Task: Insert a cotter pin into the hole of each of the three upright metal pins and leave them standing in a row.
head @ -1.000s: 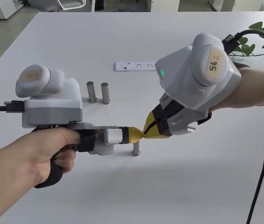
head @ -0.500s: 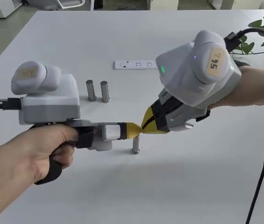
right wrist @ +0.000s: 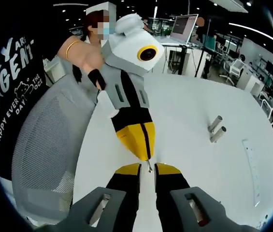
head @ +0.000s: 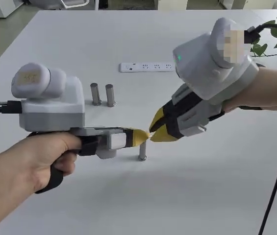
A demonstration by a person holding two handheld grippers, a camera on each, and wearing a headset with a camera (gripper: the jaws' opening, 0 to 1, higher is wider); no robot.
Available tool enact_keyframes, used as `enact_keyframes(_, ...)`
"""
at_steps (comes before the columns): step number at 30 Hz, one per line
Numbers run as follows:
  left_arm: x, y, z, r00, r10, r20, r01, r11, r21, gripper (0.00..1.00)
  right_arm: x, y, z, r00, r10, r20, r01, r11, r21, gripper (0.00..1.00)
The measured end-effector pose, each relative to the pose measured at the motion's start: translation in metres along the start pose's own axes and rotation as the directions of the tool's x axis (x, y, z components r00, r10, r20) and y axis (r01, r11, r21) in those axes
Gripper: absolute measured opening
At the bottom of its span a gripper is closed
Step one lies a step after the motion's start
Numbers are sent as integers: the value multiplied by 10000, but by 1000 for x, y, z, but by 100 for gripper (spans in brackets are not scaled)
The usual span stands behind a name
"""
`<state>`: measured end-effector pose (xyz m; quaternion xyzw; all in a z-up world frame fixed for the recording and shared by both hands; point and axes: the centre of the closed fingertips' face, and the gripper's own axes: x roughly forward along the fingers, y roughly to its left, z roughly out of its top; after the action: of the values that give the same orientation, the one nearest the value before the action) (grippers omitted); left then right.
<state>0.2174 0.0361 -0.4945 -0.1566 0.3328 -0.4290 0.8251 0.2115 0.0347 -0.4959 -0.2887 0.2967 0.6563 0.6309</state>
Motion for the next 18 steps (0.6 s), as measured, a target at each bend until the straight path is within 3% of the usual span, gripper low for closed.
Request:
enact_keyframes(5,-1,-2,-3,9999,-44,-111,53,9964,850,0,-3,0,-3,9976,460,527,-522,9910,1232,10)
enact_keyframes(9,-1,-4,-4,9998,-117,-149,138,9885,1506,0,-5,2,-5,9938,766,807,-897,9807,1736,11)
enact_keyframes(11,-2,-7,-4,9995,-286,-158,314,9751,2195,0,-7,5,-7,9899,1020,983,-1201,9722,2012,12)
enact_keyframes(16,-2,-9,-10,9985,-371,-401,467,9598,2766,0,-12,7,-12,9845,1286,1195,-1540,9594,2364,12)
enact_keyframes(18,-2,-11,-12,9978,-430,-503,566,9485,3116,0,-13,9,-13,9802,1433,1363,-1741,9523,2506,13)
